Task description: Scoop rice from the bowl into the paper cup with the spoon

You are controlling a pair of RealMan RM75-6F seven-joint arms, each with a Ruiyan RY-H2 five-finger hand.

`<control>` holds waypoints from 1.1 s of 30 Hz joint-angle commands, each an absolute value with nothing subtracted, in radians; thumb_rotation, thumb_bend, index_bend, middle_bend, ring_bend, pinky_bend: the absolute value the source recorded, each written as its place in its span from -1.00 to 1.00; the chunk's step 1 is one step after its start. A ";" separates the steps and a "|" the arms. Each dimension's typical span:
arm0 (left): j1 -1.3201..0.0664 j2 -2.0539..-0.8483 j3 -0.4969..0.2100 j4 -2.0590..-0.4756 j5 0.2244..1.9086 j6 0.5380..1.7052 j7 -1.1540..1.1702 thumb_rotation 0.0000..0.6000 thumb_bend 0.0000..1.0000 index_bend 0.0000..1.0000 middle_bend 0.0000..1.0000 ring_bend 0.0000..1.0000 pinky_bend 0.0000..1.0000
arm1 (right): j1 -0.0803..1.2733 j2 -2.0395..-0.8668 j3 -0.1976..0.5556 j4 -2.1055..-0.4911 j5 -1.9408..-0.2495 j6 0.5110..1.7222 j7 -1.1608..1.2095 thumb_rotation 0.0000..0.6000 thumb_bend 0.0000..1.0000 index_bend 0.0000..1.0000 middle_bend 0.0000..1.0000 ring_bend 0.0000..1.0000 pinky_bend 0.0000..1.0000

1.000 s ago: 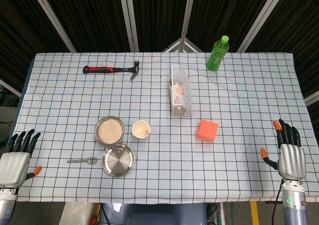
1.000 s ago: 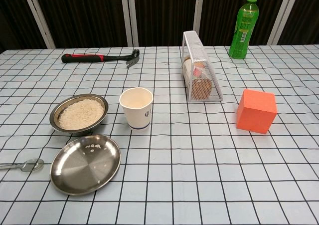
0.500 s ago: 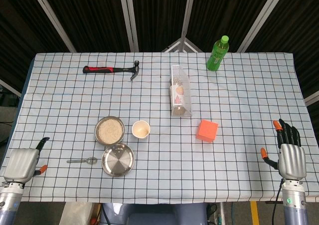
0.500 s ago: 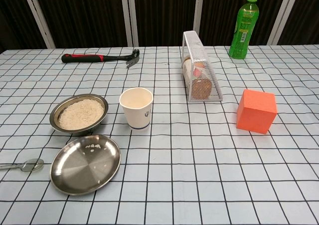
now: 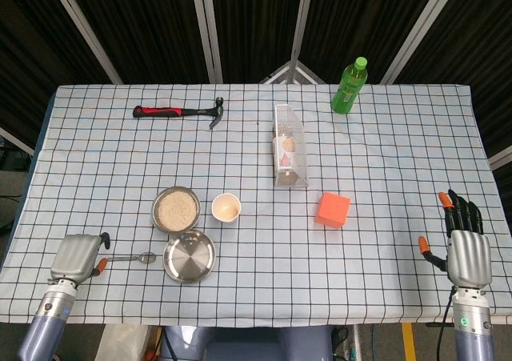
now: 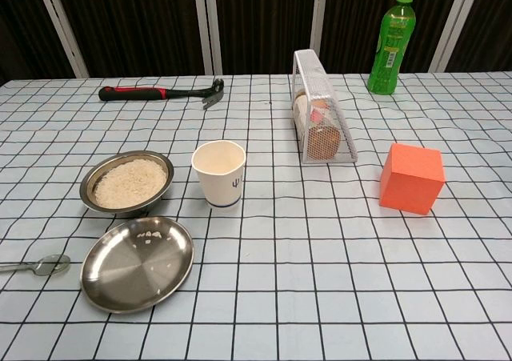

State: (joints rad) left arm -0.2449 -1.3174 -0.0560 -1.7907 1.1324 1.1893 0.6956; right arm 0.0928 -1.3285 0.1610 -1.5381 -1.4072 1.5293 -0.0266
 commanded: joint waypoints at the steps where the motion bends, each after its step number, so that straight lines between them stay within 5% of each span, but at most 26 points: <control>1: -0.268 -1.355 -0.060 -1.778 1.094 1.181 0.735 1.00 -0.26 -0.06 1.00 1.00 1.00 | 0.093 -1.329 0.161 -1.538 -1.408 1.530 -0.027 1.00 -0.24 -1.00 -1.00 -1.00 -1.00; 33: -0.327 -1.450 -0.016 -1.706 0.962 1.185 0.803 1.00 -0.15 -0.04 1.00 1.00 1.00 | 0.090 -1.335 0.165 -1.541 -1.407 1.541 -0.035 1.00 -0.24 -1.00 -1.00 -1.00 -1.00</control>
State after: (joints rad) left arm -0.3270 -1.4502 -0.0161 -1.7054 0.9613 1.1853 0.8032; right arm 0.0902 -1.3352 0.1650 -1.5415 -1.4072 1.5416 -0.0352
